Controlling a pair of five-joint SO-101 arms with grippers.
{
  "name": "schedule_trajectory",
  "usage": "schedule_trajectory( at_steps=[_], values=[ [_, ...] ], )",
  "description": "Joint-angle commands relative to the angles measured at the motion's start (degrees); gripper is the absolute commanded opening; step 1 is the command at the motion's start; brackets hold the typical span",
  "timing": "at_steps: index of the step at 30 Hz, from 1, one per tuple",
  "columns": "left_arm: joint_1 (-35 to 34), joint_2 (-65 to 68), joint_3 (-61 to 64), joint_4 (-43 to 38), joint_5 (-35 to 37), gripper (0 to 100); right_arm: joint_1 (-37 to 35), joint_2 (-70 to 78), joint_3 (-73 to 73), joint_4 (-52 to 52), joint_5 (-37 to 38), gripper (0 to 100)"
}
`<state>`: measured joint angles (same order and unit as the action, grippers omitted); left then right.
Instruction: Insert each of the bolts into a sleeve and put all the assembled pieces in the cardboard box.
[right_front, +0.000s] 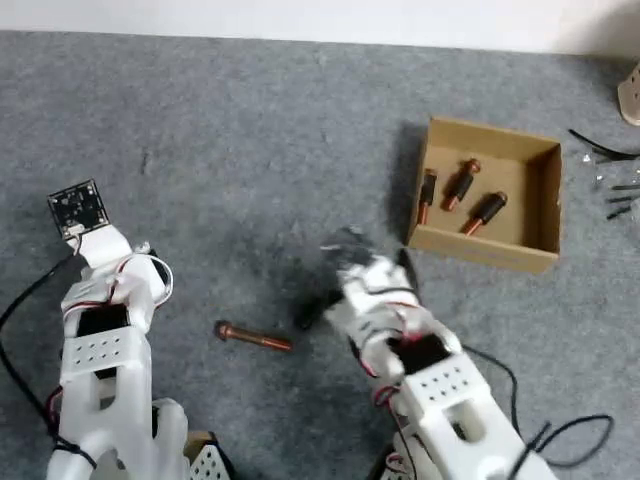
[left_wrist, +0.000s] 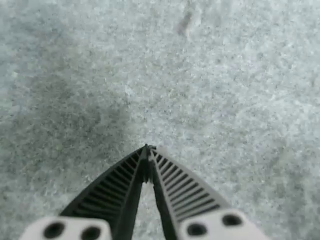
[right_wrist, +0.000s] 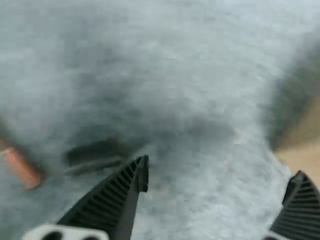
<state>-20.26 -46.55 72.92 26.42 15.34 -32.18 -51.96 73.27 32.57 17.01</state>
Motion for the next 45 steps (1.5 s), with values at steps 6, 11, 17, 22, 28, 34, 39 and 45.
schedule_trajectory(
  at_steps=[6,11,17,22,28,34,39,45],
  values=[
    [0.22,-1.45,-0.66,-1.41,0.53,0,-14.81,29.58,-27.91,6.46,2.02,38.2],
    [-3.65,-1.63,-0.75,-1.49,0.79,0,-20.26,45.76,-35.91,6.46,2.02,38.2],
    [-4.35,-1.45,-0.75,-1.58,0.79,0,-21.14,53.14,-37.05,6.46,2.02,38.2],
    [-4.35,-1.63,-0.75,-1.58,0.79,0,-21.49,56.13,-37.14,6.46,1.85,38.2],
    [-4.44,-1.63,-0.66,-1.49,0.70,0,-23.52,56.22,-36.97,7.87,1.85,38.2],
    [-4.44,-1.63,-0.75,-1.49,0.62,0,-26.51,53.85,-37.49,15.87,1.93,38.2],
    [-6.20,-1.71,-0.84,-1.49,0.88,0,-26.07,41.19,-32.31,11.56,1.49,38.2],
    [-6.29,-1.71,-1.10,-1.49,0.88,0,-27.38,22.46,-18.24,4.70,1.14,38.2]
  ],
)
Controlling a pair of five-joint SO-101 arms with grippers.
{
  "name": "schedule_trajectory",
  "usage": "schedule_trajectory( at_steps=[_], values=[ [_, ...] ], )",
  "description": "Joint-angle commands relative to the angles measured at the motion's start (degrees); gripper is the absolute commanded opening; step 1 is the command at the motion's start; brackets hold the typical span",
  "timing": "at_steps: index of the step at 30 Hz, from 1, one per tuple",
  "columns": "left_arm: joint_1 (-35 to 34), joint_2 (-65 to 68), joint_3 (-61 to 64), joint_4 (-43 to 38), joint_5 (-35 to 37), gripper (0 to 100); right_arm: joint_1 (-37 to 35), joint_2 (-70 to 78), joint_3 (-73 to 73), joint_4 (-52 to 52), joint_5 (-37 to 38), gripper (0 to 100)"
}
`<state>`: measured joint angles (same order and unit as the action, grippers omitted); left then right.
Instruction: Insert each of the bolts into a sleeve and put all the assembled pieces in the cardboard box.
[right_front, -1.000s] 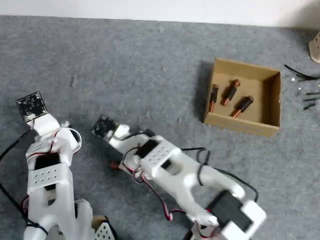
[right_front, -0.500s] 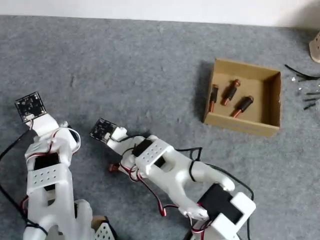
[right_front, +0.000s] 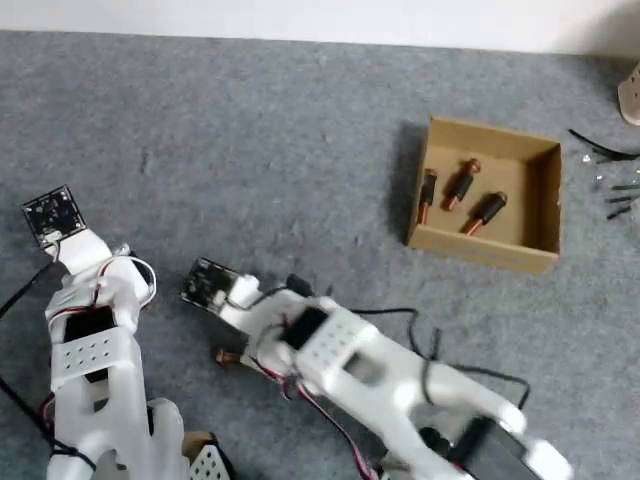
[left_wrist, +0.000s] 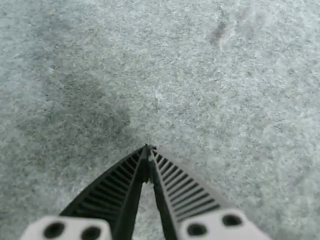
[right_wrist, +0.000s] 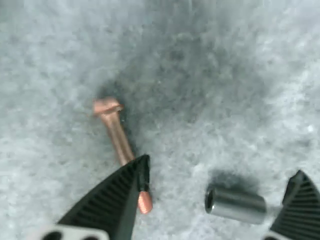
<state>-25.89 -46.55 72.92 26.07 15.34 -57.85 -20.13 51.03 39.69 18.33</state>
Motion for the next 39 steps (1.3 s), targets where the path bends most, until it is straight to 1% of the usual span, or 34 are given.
schedule_trajectory(
  at_steps=[1,4,11,16,20,21,24,26,30,31,33,35,36,37,39],
  values=[
    [-0.66,-1.71,-1.19,-1.14,0.88,0,-3.21,-11.21,5.67,-2.42,-0.97,38.2],
    [-0.66,-1.71,-1.19,-1.05,0.88,0,-6.81,-12.70,8.92,-2.42,-1.41,38.2],
    [-0.66,-1.71,-1.27,-1.05,0.88,0,-6.29,-6.11,7.78,-4.26,-1.67,38.2],
    [-0.66,-1.71,-1.27,-1.05,0.88,0,-6.29,5.14,5.58,-9.01,-1.67,38.2],
    [-0.66,-1.71,-1.27,-1.05,0.79,0,-6.20,16.22,-0.75,-8.75,-1.67,38.2],
    [-0.66,-1.71,-1.27,-1.05,0.79,0,-6.20,18.42,-2.33,-7.78,-1.58,38.2],
    [-0.66,-1.71,-1.27,-1.05,0.79,0,-6.11,21.93,-9.27,-0.66,-1.41,38.2],
    [-0.66,-1.71,-1.27,-1.05,0.79,0,-6.11,23.34,-13.14,0.57,-1.32,38.2],
    [-0.75,-1.71,-1.27,-1.05,0.70,0,-6.02,25.10,-14.29,3.38,-1.32,38.0],
    [-0.75,-1.71,-1.27,-1.05,0.70,0,-6.02,25.19,-14.20,3.38,-1.32,36.5],
    [-0.75,-1.71,-1.27,-1.05,0.62,0,-5.93,25.19,-14.20,3.38,-1.32,28.3],
    [-0.75,-1.71,-1.19,-1.05,0.62,0,-5.05,25.27,-13.93,3.38,0.18,13.7],
    [-0.75,-1.71,-1.19,-1.05,0.62,0,-4.35,25.27,-13.93,3.38,2.11,5.6],
    [-0.75,-1.71,-1.19,-1.05,0.62,0,-3.47,25.27,-13.93,3.38,4.04,0.0],
    [-0.75,-1.71,-1.19,-1.05,0.62,0,-1.80,25.10,-14.02,3.38,5.89,2.1]
  ],
)
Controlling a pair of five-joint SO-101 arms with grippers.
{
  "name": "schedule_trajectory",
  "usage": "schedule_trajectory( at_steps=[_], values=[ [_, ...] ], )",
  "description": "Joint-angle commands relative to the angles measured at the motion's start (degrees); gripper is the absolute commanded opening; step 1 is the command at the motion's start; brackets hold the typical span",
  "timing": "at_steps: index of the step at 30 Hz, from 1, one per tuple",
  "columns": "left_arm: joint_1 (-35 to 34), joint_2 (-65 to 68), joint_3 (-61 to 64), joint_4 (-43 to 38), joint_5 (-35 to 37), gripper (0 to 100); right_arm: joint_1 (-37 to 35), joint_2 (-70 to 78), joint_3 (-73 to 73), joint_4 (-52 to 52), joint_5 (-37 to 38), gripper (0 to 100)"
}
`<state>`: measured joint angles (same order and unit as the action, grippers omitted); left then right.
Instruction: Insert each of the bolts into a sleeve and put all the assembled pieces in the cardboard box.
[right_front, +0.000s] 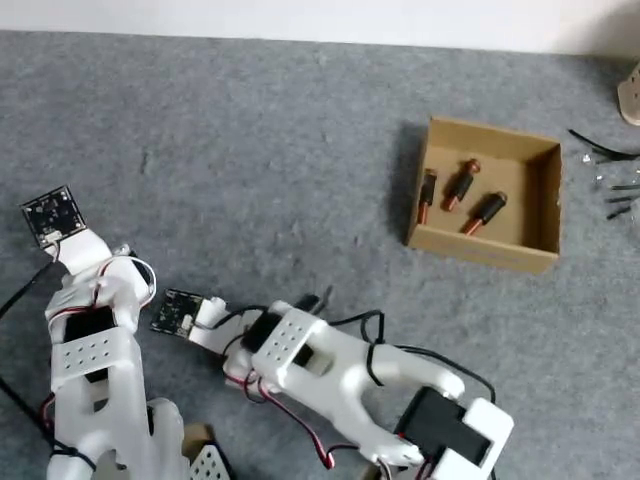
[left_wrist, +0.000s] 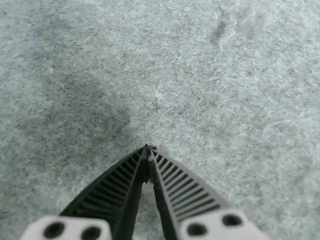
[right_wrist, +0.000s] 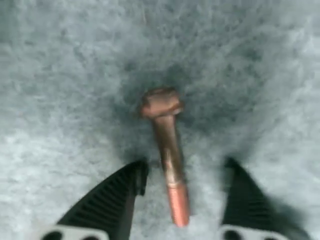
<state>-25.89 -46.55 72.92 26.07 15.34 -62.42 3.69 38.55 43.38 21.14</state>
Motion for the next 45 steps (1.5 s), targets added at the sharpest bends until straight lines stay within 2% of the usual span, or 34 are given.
schedule_trajectory(
  at_steps=[1,5,11,16,20,24,28,34,45],
  values=[
    [-0.75,-1.71,-1.19,-1.14,0.62,0,3.38,1.01,-1.45,-0.22,3.08,0.2],
    [-0.75,-1.71,-1.10,-1.14,0.62,0,4.18,-5.23,-1.10,1.80,3.16,0.5],
    [-0.66,-1.71,-1.10,-1.14,0.62,0,4.97,-28.88,12.70,-0.75,3.08,0.5],
    [-0.66,-1.71,-1.10,-1.14,0.62,0,11.82,-48.13,21.41,-1.80,0.70,0.5],
    [-0.48,-1.71,-1.10,-1.14,0.62,0,18.33,-55.08,24.31,-3.38,-0.18,0.5],
    [-0.48,-1.71,-1.19,-1.14,0.62,0,19.03,-51.82,25.71,-5.05,-0.18,0.5],
    [-0.31,-1.71,-1.19,-1.14,0.62,0,18.15,-44.53,25.10,-5.05,-3.43,0.5],
    [-0.31,-1.54,-1.19,-1.14,0.62,0,17.19,-28.88,11.91,-6.20,-4.22,0.5],
    [-0.31,-1.36,-1.10,-1.23,0.62,0,16.66,6.81,-21.93,-6.02,-30.33,0.5]
  ],
)
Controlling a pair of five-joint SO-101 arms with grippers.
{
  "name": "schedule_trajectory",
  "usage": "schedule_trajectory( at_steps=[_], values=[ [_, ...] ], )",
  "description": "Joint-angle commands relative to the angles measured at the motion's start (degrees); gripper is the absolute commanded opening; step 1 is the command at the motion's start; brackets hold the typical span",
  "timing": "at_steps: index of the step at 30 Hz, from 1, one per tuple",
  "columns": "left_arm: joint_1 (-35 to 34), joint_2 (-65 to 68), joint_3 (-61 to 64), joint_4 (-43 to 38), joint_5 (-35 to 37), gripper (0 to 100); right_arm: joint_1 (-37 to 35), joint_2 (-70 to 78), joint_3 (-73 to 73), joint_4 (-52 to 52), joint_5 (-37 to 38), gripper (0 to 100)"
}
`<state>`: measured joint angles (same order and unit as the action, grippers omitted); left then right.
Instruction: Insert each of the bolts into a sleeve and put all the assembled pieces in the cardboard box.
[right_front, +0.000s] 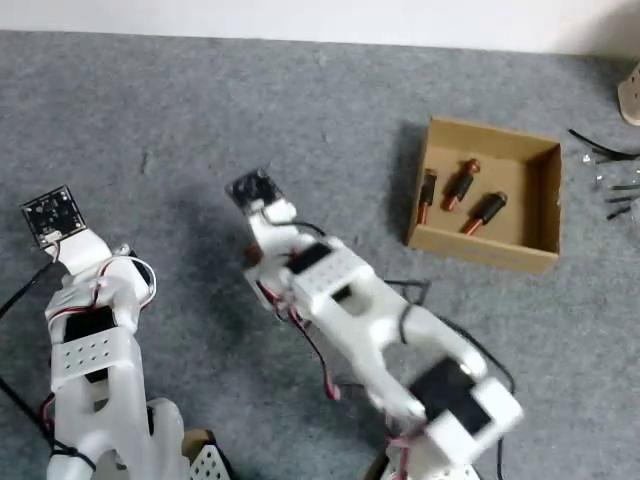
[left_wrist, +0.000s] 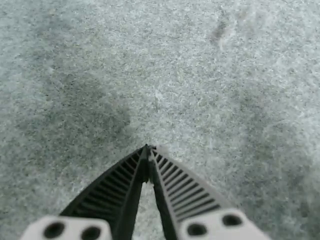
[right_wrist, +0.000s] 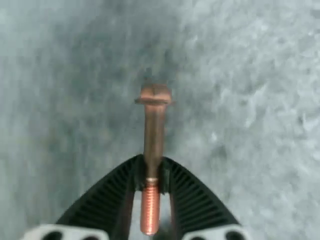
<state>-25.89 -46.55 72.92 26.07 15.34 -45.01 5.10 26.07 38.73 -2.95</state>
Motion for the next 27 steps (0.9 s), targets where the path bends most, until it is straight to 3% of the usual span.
schedule_trajectory(
  at_steps=[1,7,13,16,19,23,27],
  values=[
    [-0.31,-1.36,-1.10,-1.23,0.62,0,-0.84,7.87,-11.65,-1.36,-8.09,0.5],
    [-0.31,-1.36,-1.10,-1.23,0.53,0,-0.84,19.47,-21.85,-1.36,-10.20,0.5],
    [-0.57,-1.27,-0.84,-2.90,0.53,0,-0.84,21.76,-25.10,1.01,-9.14,1.2],
    [-0.57,-1.27,-0.84,-2.90,0.53,0,-1.10,21.67,-27.47,7.78,-2.20,12.5],
    [-0.48,-1.27,-0.75,-2.90,0.53,0,-1.71,21.67,-32.13,17.36,-0.53,23.0],
    [-0.48,-1.27,-0.75,-2.81,0.53,0,-0.92,21.67,-42.51,34.59,1.93,24.8],
    [-0.57,-1.27,-0.75,-2.81,0.53,0,1.36,21.76,-50.77,47.60,17.49,24.8]
  ],
)
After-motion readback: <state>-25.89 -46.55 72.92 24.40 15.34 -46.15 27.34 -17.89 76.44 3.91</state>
